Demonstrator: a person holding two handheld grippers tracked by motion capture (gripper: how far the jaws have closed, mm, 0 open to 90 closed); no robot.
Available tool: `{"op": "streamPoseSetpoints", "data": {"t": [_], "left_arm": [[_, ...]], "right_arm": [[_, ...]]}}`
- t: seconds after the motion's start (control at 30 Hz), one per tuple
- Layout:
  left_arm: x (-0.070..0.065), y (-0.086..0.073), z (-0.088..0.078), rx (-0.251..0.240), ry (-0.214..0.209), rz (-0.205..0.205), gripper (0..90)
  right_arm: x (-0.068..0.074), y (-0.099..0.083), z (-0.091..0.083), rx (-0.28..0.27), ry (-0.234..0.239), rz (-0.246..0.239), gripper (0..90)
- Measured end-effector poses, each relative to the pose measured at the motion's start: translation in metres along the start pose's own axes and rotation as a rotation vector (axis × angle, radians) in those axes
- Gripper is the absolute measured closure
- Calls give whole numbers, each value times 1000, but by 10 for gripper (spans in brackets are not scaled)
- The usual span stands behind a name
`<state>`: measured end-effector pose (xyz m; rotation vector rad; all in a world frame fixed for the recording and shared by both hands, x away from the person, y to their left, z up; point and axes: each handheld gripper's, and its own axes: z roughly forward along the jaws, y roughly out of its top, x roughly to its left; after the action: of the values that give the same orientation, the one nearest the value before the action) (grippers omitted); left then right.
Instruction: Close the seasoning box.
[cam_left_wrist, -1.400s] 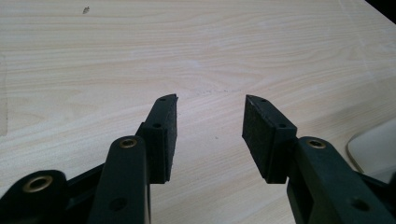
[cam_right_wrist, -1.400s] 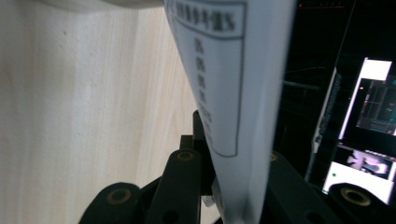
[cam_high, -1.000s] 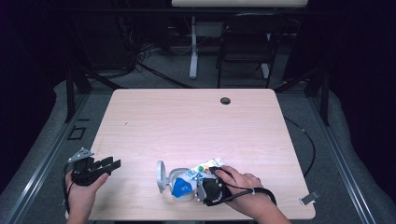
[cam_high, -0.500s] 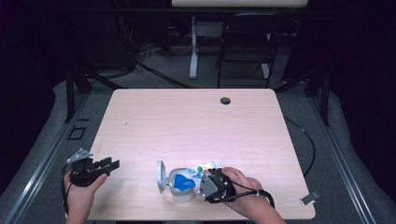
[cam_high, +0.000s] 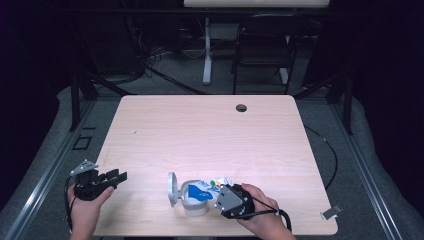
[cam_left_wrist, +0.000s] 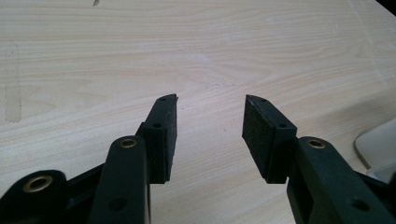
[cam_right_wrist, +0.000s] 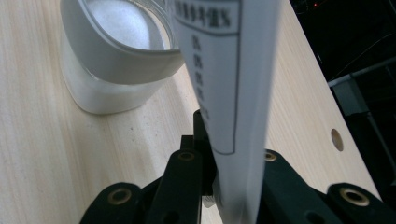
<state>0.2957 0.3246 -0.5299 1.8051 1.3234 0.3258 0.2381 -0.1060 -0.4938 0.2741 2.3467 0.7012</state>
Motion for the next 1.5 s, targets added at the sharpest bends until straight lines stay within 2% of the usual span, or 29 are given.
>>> {"op": "streamPoseSetpoints", "data": {"t": [0.1,0.13,0.23,0.53,0.73,0.9,1.23,1.37,1.5], "left_arm": [[-1,0,1,-2,-1,-1,559],[-1,0,1,-2,0,-1,559],[0,0,1,5,1,0,559],[0,-1,2,13,3,0,559],[0,-3,3,1,5,-5,559],[-1,-2,3,18,7,4,559],[-3,-3,5,14,10,4,559],[-3,-3,4,23,8,7,559],[-3,-3,4,11,9,5,559]], "right_arm": [[0,-3,2,-28,11,37,861],[0,-3,1,-15,9,31,861],[0,-5,2,-30,14,55,861],[-1,-15,6,-77,44,160,864],[-1,-21,8,-96,45,206,865],[-3,-27,6,-133,50,264,868],[-13,-38,1,-186,36,361,869],[-19,-43,-3,-209,16,407,869],[-23,-50,-6,-208,-7,444,869]]}}
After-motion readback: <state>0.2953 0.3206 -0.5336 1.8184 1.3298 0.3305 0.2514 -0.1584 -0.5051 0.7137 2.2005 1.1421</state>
